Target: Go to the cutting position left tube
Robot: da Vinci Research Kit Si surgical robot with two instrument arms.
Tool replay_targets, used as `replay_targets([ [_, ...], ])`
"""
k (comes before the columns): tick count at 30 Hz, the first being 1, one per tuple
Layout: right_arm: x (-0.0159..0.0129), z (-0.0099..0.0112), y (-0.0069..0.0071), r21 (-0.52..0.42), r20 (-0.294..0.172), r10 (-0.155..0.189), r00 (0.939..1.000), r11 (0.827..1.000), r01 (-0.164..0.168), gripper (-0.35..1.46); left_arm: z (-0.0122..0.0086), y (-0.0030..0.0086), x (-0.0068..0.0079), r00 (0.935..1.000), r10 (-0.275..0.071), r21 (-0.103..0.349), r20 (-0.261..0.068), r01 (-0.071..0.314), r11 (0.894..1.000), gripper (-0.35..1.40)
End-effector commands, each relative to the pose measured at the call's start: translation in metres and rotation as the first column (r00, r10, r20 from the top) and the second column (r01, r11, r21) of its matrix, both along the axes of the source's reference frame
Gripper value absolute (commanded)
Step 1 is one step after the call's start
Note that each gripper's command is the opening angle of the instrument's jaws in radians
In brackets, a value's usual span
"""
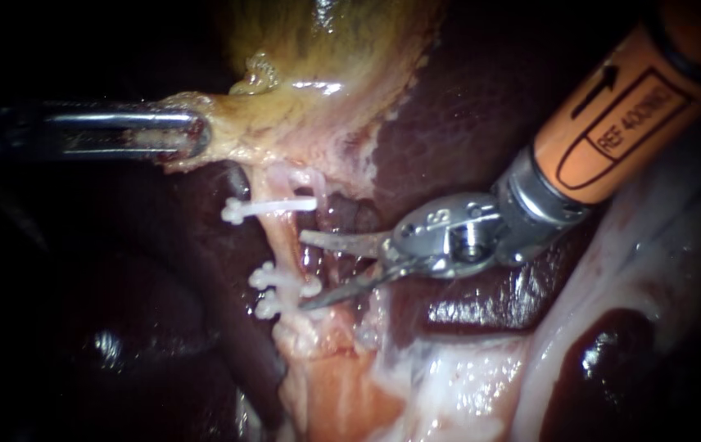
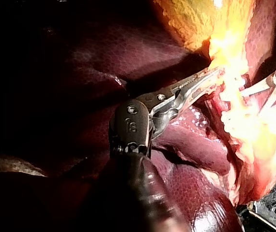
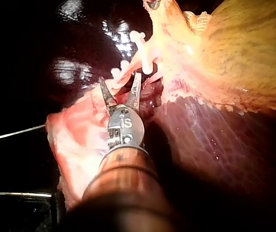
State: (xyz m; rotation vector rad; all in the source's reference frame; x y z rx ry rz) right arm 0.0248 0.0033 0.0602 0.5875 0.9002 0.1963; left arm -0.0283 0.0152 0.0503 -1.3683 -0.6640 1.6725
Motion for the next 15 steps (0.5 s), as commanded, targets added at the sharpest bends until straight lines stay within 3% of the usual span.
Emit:
replay_targets([
  [1,0.0002,0.0003,0.0001,0.008,0.001,-0.001,1.0,1.0,0.001,1.43,0.0,0.0,0.0,1.0,0.0,0.0,0.0,0.0,1.0,-0.35],
  [5,0.0011,0.0014,0.0006,0.028,0.009,0.001,1.0,1.0,-0.002,1.43,0.0,0.0,0.0,1.0,0.0,0.0,0.0,0.0,1.0,-0.35],
  [15,0.0046,0.003,0.0019,0.164,-0.066,0.058,0.9961,0.985,-0.047,1.43,0.0,0.0,0.0,1.0,0.0,0.0,0.0,0.0,1.0,-0.35],
])
